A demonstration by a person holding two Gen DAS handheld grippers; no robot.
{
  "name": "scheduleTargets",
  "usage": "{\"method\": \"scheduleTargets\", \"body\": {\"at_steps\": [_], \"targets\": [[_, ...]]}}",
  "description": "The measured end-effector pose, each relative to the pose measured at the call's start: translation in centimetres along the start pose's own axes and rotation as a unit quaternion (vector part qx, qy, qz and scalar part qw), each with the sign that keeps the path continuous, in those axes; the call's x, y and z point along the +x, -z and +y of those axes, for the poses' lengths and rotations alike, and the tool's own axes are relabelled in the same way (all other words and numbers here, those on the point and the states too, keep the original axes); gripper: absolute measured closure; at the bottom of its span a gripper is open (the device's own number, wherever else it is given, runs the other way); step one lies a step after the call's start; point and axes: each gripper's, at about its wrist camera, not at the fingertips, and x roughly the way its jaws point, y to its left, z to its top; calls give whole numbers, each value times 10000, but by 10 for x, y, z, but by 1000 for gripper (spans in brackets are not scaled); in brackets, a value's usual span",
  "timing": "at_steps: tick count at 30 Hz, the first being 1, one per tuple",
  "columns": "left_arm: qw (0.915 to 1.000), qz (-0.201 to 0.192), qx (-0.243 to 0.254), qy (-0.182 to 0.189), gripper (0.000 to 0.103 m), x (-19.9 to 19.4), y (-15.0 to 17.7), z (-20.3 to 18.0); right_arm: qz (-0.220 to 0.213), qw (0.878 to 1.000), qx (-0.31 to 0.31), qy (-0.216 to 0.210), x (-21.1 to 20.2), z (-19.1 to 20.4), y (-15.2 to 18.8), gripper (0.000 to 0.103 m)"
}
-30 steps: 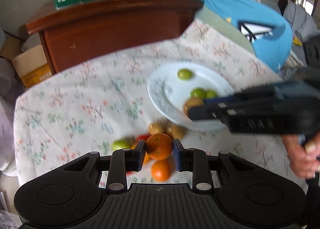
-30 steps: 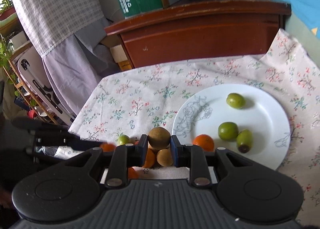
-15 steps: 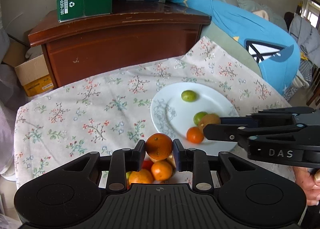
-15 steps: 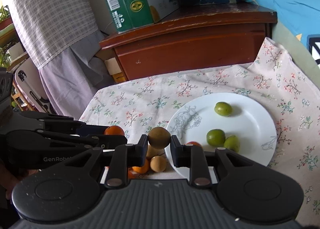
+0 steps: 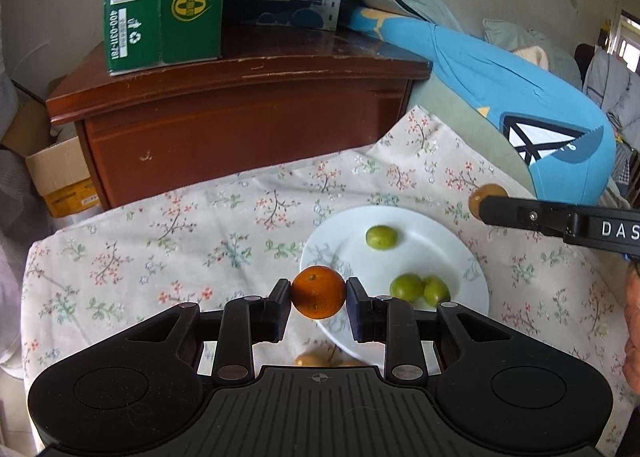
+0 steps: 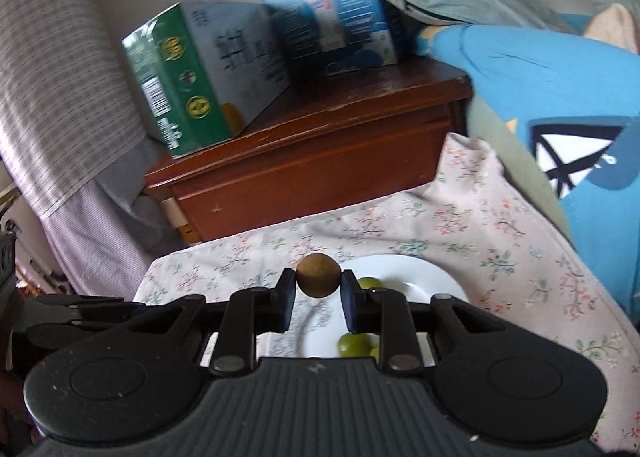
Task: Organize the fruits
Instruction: 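Carry the tangerine and kiwi over the white plate and open both grippers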
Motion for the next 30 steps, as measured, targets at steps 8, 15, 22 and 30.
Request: {"method": "scheduleTargets", "body": {"at_steps": [8,15,22,30], "targets": [[9998,147,-143,-5,76,28,-3,-2,493,9955,464,659,18,-15,9,79],[9992,293,-246,98,76,46,-2,-5,1052,9845,1016,965,33,-33,25,79],[9986,378,-317,178,76,60,-1,-11,1346,9746,1483,1006,43,-44,37,78],[9981,252,-538,192,56,61,-7,-13,1187,9723,1809,883,44,-51,36,75]]}}
